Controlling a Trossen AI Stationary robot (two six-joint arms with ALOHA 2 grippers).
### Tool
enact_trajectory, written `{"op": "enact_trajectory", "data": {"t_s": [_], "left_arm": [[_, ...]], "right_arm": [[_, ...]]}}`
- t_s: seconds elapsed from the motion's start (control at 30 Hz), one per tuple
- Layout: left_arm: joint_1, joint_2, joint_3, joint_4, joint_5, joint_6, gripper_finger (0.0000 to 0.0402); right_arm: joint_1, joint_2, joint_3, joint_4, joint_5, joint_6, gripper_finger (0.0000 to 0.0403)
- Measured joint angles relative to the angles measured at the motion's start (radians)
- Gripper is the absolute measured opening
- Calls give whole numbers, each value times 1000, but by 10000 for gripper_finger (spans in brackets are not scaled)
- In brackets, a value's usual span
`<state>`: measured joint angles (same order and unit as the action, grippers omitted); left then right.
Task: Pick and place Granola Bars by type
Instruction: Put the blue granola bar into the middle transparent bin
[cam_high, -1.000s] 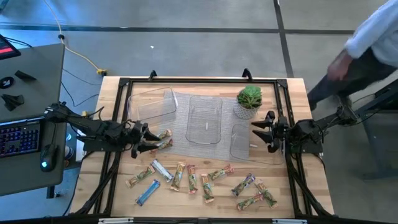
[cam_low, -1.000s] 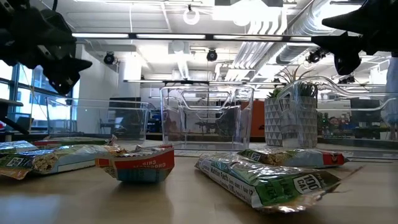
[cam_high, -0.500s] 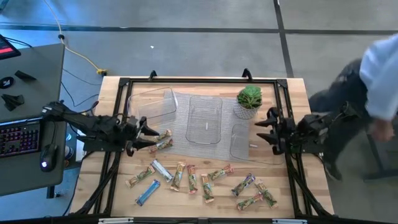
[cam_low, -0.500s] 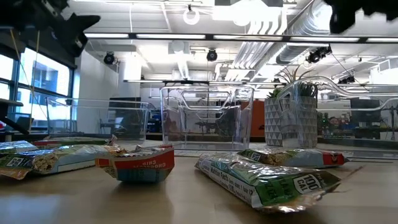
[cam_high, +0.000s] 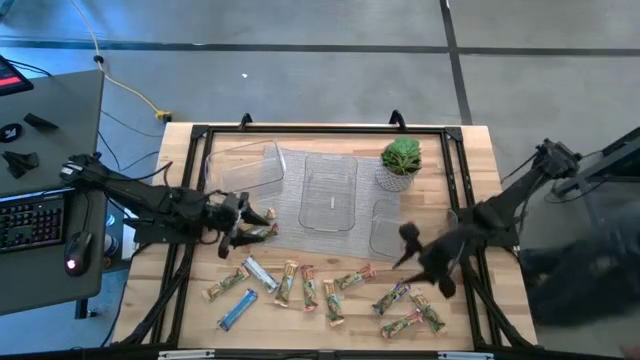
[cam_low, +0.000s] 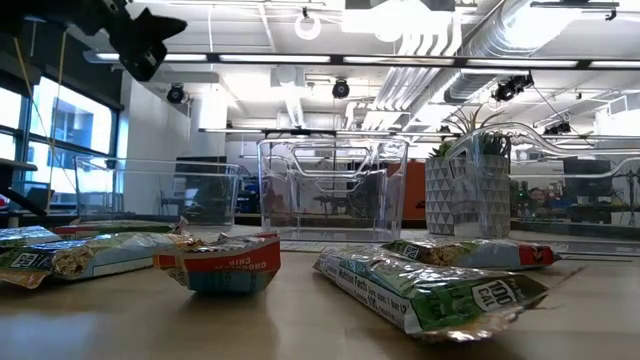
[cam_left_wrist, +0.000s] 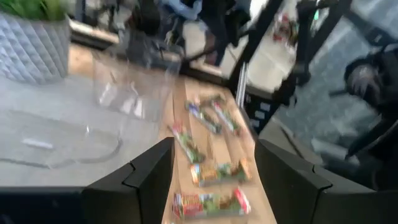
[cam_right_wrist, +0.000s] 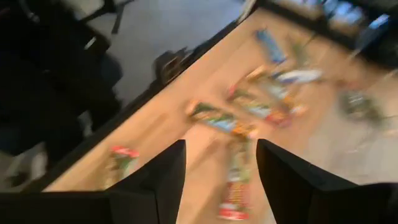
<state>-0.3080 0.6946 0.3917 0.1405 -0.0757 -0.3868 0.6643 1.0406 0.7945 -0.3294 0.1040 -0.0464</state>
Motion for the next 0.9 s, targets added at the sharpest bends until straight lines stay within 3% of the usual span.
{"op": "enact_trajectory", "data": {"t_s": [0.23, 0.5, 0.9], "left_arm": [[0, 119, 3, 58, 14, 2, 218], [0, 168, 3, 103, 20, 16, 218], [0, 167, 3, 103, 22, 15, 218]], "right_arm": [[82, 248, 37, -7, 13, 248, 181], [128, 504, 36, -21, 12, 275, 181], [128, 590, 36, -174, 133, 306, 181]]}}
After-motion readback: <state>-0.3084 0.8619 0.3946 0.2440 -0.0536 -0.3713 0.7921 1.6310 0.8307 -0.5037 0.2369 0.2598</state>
